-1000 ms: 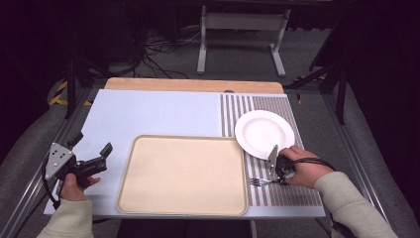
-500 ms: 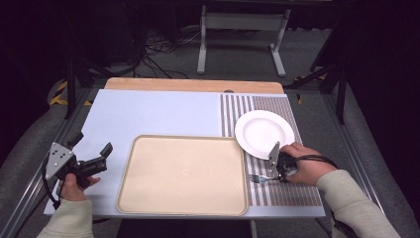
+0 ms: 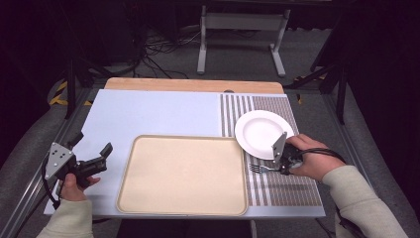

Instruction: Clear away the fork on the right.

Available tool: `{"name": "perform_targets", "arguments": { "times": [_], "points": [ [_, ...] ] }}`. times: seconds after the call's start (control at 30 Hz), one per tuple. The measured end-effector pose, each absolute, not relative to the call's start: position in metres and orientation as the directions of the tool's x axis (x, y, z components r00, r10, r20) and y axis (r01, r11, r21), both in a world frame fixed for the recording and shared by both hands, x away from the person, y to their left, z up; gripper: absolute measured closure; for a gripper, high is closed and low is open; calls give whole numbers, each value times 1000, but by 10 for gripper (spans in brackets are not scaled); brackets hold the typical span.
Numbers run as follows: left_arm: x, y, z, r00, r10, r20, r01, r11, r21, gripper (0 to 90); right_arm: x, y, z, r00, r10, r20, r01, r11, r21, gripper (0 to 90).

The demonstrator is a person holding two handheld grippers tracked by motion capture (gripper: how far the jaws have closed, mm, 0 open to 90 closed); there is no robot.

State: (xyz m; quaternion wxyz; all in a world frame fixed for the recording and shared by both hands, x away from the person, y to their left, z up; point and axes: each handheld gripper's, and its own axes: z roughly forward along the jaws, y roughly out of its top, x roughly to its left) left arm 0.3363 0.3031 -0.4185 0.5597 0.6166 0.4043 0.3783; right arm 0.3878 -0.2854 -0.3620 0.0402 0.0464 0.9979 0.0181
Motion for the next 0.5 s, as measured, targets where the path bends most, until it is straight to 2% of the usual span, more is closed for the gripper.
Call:
{"name": "perform_targets", "arguments": {
  "times": [0.13, 0.23, 0.5],
  "points": [
    [336, 303, -418, 386, 922, 15, 76, -48, 996, 6, 388, -285, -356, -990, 104, -92, 98, 993, 66, 781],
    [336, 303, -418, 387, 922, 17, 76, -50, 996, 7, 389, -285, -350, -983, 154, -97, 143, 983, 113, 781],
    [336, 303, -419, 388, 921, 14, 80, -49, 996, 7, 388, -280, -343, -965, 240, -108, 221, 961, 168, 781]
  ]
}}
